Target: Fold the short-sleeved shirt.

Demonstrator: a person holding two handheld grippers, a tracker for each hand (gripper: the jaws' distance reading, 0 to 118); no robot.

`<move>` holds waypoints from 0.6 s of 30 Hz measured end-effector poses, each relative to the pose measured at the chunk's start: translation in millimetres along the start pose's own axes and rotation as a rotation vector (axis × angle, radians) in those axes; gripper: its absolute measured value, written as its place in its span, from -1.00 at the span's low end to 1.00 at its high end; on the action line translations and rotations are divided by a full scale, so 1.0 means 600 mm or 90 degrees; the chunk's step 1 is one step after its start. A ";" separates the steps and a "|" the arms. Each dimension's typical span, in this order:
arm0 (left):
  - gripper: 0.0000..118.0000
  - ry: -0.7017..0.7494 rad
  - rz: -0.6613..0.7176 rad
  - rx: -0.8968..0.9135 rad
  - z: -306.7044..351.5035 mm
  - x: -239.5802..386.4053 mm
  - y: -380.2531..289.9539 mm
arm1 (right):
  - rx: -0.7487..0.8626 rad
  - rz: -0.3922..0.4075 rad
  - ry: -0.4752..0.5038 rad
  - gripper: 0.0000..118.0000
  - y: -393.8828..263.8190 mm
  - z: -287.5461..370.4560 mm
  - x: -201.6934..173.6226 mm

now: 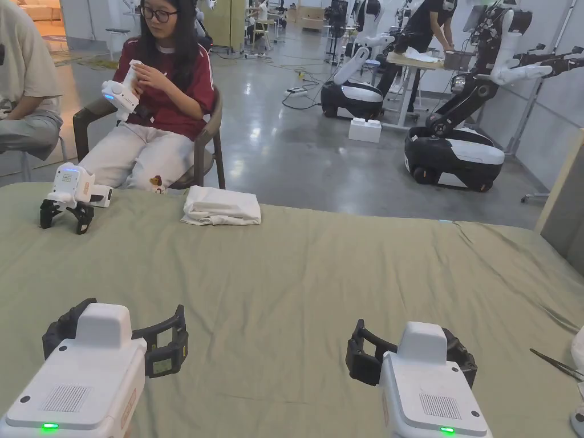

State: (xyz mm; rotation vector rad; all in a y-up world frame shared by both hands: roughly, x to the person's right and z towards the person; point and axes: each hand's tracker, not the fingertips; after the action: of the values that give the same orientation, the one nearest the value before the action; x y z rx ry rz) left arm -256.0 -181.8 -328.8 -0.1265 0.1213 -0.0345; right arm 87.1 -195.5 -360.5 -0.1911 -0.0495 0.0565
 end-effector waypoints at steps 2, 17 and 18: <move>0.82 0.001 -0.001 0.002 0.000 -0.001 -0.001 | 0.003 -0.001 0.005 0.84 0.001 0.001 0.000; 0.83 0.006 0.013 0.009 0.002 -0.003 -0.007 | 0.010 -0.004 -0.002 0.84 0.007 0.005 0.008; 0.83 0.006 0.014 0.010 0.003 -0.004 -0.007 | 0.008 -0.002 -0.002 0.84 0.008 0.005 0.010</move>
State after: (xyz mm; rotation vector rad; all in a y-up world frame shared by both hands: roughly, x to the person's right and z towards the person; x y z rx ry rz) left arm -258.5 -185.8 -326.4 -0.1093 0.1315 -0.0136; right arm 92.6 -189.9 -358.0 -0.1785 -0.0527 0.0543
